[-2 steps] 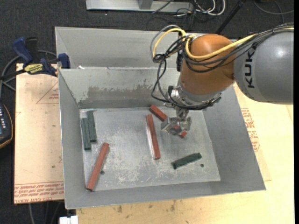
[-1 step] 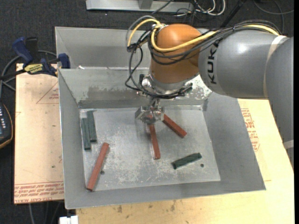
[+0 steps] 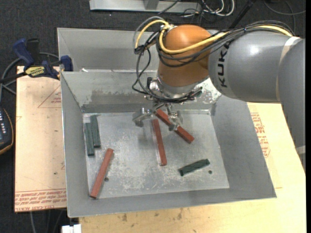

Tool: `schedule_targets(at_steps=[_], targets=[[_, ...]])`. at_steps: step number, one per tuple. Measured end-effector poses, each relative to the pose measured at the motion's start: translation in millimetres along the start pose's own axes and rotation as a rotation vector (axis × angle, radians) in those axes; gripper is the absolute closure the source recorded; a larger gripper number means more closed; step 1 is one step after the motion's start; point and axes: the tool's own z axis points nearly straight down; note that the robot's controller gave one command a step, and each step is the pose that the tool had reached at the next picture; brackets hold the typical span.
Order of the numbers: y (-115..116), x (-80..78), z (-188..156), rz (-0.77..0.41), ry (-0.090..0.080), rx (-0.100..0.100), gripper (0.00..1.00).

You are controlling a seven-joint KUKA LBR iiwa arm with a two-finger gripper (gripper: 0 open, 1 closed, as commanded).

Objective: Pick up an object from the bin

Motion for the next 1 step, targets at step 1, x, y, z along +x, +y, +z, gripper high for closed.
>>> schedule_targets(at_steps=[1], targets=[[6.7,38.2,52.8,-0.137,0.002,-0.003,0.0]])
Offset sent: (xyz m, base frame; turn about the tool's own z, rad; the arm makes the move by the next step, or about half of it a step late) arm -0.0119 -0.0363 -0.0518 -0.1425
